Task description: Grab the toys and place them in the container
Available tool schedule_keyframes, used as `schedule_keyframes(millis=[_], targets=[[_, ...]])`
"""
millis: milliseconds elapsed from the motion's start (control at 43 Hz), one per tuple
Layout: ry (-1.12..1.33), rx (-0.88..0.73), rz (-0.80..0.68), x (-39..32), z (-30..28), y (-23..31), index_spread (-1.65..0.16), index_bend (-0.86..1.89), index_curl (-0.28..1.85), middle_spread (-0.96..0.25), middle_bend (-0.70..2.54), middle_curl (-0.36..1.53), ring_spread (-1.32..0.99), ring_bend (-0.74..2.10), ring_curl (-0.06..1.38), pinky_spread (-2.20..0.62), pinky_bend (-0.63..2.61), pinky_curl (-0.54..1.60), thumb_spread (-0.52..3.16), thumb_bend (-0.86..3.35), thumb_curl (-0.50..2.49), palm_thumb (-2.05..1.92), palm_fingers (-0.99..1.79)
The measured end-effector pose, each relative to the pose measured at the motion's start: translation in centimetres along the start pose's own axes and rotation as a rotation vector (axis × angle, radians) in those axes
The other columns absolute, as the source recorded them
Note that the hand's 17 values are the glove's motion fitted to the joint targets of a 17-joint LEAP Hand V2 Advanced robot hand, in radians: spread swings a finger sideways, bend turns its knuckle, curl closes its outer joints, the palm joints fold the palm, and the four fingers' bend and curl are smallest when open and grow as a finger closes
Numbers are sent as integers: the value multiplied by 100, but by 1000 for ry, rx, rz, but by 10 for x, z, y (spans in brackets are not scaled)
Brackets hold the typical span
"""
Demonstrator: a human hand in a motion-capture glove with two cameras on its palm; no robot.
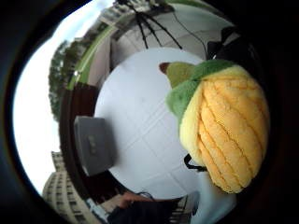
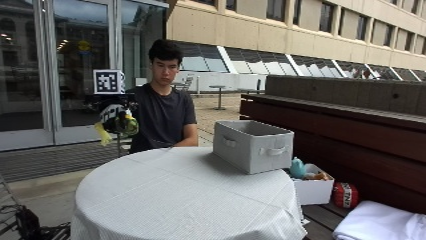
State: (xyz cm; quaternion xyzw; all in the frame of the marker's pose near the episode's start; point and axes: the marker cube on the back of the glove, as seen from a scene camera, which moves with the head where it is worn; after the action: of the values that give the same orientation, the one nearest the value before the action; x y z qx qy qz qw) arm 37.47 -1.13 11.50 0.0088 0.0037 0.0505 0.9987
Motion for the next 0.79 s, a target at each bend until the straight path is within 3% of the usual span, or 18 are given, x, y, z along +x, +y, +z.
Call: schedule_keyframes(millis=[116, 465, 790], targets=[[-2, 148, 20, -39, -35, -20, -36, 14, 29, -44, 67, 63, -45, 114, 53, -49, 85, 38, 68, 18, 68, 73, 114], [6, 193, -124, -233, -133, -26, -37, 26, 38, -45, 74, 70, -42, 117, 53, -49, 83, 39, 59, 14, 79, 71, 120], [-33, 222, -315, -423, -166, 36, -38, 26, 46, -45, 75, 74, -41, 120, 53, -49, 85, 41, 55, 13, 88, 71, 117]])
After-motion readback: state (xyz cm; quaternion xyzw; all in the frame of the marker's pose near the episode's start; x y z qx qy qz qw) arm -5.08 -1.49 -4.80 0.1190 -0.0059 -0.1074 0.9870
